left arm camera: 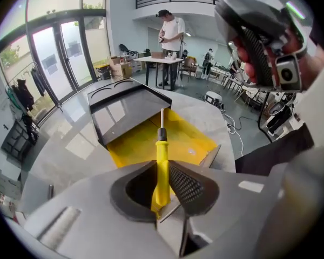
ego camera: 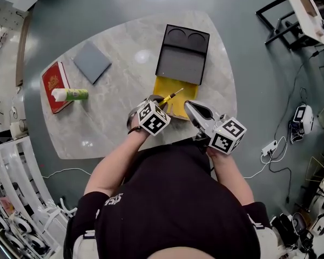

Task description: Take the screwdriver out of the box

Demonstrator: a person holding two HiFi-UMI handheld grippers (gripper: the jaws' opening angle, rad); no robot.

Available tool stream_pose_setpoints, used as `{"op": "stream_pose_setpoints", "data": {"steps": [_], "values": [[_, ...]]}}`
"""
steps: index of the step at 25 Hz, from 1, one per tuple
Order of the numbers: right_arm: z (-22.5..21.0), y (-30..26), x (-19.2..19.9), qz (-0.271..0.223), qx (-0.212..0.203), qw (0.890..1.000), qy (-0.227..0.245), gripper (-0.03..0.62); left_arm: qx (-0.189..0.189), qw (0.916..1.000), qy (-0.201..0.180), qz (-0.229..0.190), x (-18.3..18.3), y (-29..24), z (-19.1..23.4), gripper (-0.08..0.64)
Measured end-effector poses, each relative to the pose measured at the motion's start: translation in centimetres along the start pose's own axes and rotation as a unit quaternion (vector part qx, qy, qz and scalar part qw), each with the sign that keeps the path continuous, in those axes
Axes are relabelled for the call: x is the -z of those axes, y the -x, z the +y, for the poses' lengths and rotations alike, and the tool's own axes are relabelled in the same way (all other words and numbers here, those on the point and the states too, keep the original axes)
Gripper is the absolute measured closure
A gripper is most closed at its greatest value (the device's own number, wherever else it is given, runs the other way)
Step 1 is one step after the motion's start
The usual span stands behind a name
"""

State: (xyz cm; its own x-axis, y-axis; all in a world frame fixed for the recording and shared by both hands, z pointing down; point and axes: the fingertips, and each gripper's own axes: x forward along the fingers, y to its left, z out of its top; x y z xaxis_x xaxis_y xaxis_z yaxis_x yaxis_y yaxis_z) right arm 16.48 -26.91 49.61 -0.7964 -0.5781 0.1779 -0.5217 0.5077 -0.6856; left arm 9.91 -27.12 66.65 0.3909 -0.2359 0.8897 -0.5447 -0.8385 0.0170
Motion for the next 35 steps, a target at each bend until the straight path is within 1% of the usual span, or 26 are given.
{"op": "stream_pose_setpoints", "data": {"steps": [5,8,10,13,20,24,27,29,32,35], "values": [[2.8,-2.0,0.1,0.008,-0.015,1.0,0.018,0.58,-0.016,0.9989,0.017,-0.04,0.7,4.7,1.3,0.492],[4.6,-3.2,0.3,0.011,-0.024,0.999,0.027,0.58,-0.037,0.9968,0.029,-0.064,1.5,7.9,2.5,0.491],[5.6,-4.0,0.4,0.011,-0.028,0.999,0.034,0.58,-0.057,0.9953,0.025,-0.074,2.4,10.0,3.2,0.491],[7.4,-5.6,0.5,0.008,-0.033,0.998,0.05,0.579,-0.081,0.9926,0.017,-0.09,4.1,13.2,3.9,0.491],[12.4,-8.3,0.8,0.005,-0.046,0.995,0.091,0.58,-0.11,0.9828,0.038,-0.143,7.7,20.5,4.7,0.491],[14.3,-9.1,1.1,0.008,-0.06,0.992,0.11,0.58,-0.136,0.9735,0.06,-0.174,8.9,23.9,5.3,0.491],[15.1,-8.7,1.1,0.024,-0.068,0.988,0.134,0.58,-0.163,0.9642,0.079,-0.194,9.1,26.0,5.8,0.491],[15.1,-8.4,0.8,0.036,-0.07,0.987,0.143,0.58,-0.18,0.9572,0.096,-0.205,9.1,27.2,6.3,0.491],[15.1,-7.5,-0.2,0.037,-0.073,0.985,0.153,0.58,-0.192,0.9442,0.129,-0.235,8.8,29.2,6.5,0.491],[15.4,-7.1,-1.8,0.022,-0.081,0.982,0.167,0.58,-0.199,0.933,0.133,-0.269,7.5,31.2,6.5,0.491]]}}
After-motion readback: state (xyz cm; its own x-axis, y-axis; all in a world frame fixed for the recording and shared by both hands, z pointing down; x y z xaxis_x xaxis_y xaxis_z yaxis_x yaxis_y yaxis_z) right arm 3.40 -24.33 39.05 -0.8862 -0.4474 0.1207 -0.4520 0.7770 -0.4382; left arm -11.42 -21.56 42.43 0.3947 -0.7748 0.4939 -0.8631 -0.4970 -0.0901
